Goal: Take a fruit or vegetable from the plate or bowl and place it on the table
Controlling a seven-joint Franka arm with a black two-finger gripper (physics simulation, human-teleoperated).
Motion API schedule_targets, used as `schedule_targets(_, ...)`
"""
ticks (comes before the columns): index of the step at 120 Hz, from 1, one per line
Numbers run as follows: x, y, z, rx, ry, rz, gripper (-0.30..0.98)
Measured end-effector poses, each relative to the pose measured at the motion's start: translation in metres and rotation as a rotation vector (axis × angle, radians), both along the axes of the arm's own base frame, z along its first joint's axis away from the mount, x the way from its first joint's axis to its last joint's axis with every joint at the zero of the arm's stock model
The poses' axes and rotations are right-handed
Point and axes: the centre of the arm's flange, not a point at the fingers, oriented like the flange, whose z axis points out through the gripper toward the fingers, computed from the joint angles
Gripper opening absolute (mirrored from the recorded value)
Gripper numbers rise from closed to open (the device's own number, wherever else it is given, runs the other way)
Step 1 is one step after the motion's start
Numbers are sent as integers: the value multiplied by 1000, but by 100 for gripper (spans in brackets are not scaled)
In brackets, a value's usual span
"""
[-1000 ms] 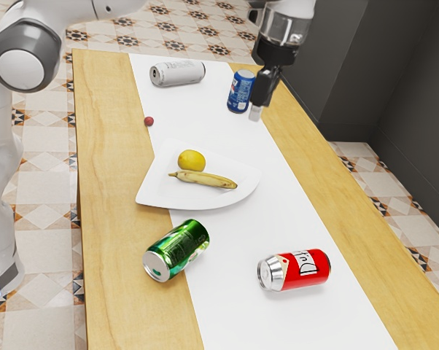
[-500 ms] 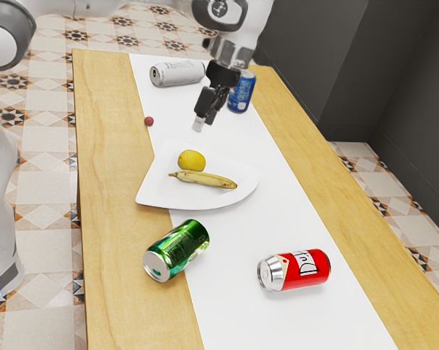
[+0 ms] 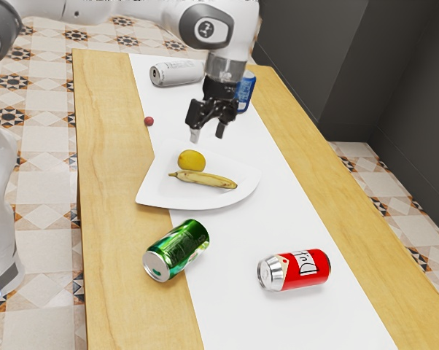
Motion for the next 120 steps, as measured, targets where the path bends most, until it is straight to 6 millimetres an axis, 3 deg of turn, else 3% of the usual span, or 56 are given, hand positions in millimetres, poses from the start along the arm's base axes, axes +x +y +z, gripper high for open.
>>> schedule_targets(12,4,0,-3,-21,-22,-46,69)
schedule_targets(38,9,-3,-16,-88,-29,52,69)
schedule_targets(56,0,19,-36,-65,-45,131,69)
schedule_targets(80,-2,71,-51,-42,-67,195,69)
schedule_targets(106,-3,83,-67,-43,-70,136,69)
schedule_targets(120,-3,80,-77,-32,-70,52,68)
